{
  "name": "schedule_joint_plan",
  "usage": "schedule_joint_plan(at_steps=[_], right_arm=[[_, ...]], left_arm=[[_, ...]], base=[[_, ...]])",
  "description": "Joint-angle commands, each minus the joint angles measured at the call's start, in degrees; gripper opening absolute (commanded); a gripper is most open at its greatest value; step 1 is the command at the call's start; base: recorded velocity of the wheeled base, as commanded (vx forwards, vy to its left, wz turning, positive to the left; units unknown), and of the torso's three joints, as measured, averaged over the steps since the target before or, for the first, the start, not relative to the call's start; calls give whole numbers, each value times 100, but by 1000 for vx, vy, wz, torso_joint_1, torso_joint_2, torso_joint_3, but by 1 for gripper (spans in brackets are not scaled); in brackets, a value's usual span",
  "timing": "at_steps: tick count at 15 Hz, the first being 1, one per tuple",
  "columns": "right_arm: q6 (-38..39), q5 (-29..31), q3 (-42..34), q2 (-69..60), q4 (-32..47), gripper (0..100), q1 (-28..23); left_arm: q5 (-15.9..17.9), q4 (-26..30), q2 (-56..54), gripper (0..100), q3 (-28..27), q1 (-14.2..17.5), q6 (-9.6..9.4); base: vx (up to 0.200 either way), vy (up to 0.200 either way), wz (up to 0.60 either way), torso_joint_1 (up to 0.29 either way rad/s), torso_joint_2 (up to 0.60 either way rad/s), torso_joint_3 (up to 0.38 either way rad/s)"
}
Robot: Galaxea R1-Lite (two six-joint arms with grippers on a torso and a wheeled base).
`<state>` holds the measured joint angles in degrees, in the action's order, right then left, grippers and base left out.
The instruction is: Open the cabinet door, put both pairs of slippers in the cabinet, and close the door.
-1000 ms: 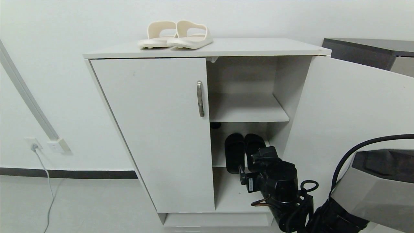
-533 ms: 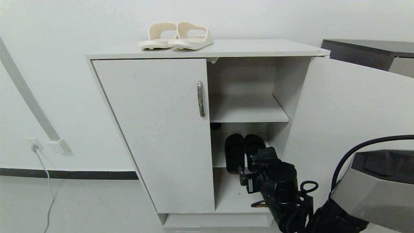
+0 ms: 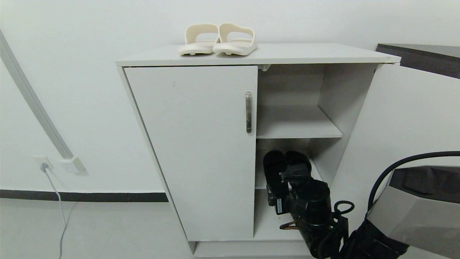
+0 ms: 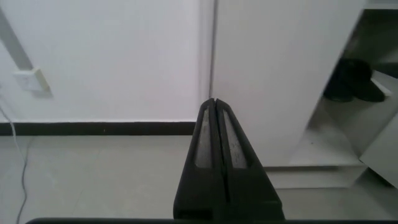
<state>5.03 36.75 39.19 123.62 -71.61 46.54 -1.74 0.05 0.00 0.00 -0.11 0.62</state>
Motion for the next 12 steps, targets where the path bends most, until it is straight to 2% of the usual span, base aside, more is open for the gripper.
schedule_joint_plan(at_steps=[1, 10, 12], right_arm=[[-2, -2, 1, 13, -11, 100, 13], [15, -2, -26, 4, -20, 100, -5], [6, -10, -78, -5, -196, 100, -75]], left_arm=[[-1, -5, 0, 0, 0, 2, 8], [-1, -5, 0, 0, 0, 2, -1], [-10, -5, 0, 0, 0, 2, 8]], base=[[0, 200, 0, 12, 2, 2], [0, 200, 0, 2, 2, 3], [0, 0, 0, 0, 0, 0]])
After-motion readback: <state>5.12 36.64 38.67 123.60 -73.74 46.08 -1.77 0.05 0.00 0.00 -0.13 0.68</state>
